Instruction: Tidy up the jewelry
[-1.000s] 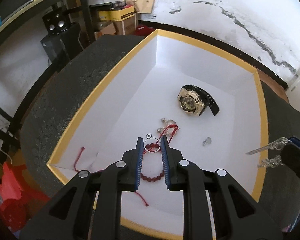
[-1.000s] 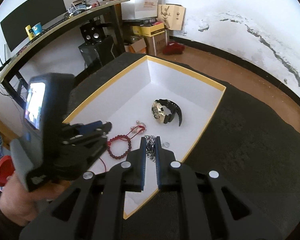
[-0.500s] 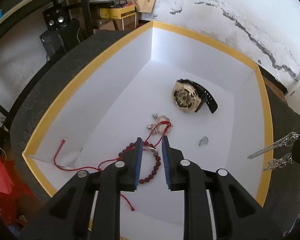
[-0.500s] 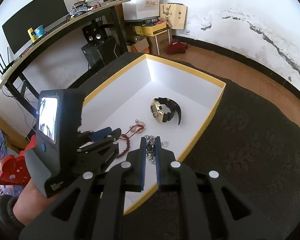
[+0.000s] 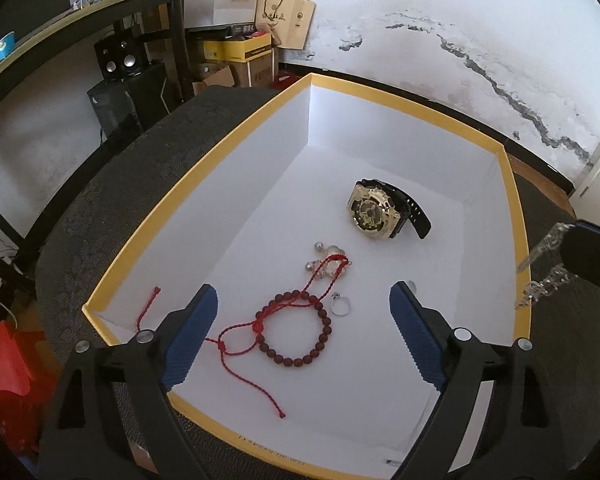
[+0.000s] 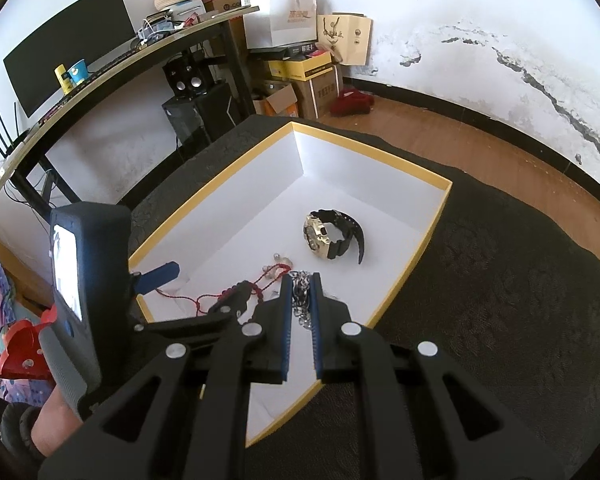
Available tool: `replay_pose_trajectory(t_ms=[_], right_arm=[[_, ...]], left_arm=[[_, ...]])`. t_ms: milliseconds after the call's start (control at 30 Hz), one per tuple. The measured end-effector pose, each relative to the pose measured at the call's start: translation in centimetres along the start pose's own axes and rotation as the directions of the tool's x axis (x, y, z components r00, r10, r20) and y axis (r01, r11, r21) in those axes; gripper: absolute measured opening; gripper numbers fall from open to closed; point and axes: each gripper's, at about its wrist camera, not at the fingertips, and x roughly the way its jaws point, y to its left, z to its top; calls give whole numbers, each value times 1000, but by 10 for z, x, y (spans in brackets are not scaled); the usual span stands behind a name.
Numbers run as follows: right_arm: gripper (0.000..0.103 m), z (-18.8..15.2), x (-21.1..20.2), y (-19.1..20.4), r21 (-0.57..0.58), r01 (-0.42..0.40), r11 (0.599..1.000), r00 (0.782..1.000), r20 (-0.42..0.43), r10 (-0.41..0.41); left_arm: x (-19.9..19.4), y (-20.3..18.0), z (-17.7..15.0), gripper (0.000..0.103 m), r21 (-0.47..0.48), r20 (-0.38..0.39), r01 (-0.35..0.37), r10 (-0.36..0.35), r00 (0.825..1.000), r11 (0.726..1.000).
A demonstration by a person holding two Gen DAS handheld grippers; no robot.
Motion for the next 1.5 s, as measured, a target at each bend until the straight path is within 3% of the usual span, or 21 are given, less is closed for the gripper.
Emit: replay_pose_trajectory(t_ms=[433,833,1067,1367,1400,1433,1467,1500], right_arm=[[9,13,42,7,1,28,1000,999,-42,-27],[9,2,104,-9,9,84,996,986,-143,-82],[9,2,105,-5,-16,97,995,986,-133,-99],[10,7,97,-2,-9,64,998,991,-113,-65],[13,8,96,-2,-10,59,998,992,-113,-60],[32,8,95,-2,-7,58,998,992,-112,-58],[64,8,93,-2,3,49,999,994,-99,-49],[80,8,89,-3,13,35,999,996,-79,-33]], left_arm=[[-9,21,-5,87,3,14,-10,10,1000,1000],[-8,36,-8,87,10,9,11,-11,1000,1000],[-9,36,-8,87,6,13,15,-15,1000,1000],[-9,38,-7,87,-3,14,14,-14,1000,1000],[-9,38,-6,87,-3,14,13,-13,1000,1000],[-9,38,-6,87,-4,14,13,-13,1000,1000],[-9,38,-6,87,-3,14,13,-13,1000,1000],[-9,39,-6,87,-4,14,14,-14,1000,1000]])
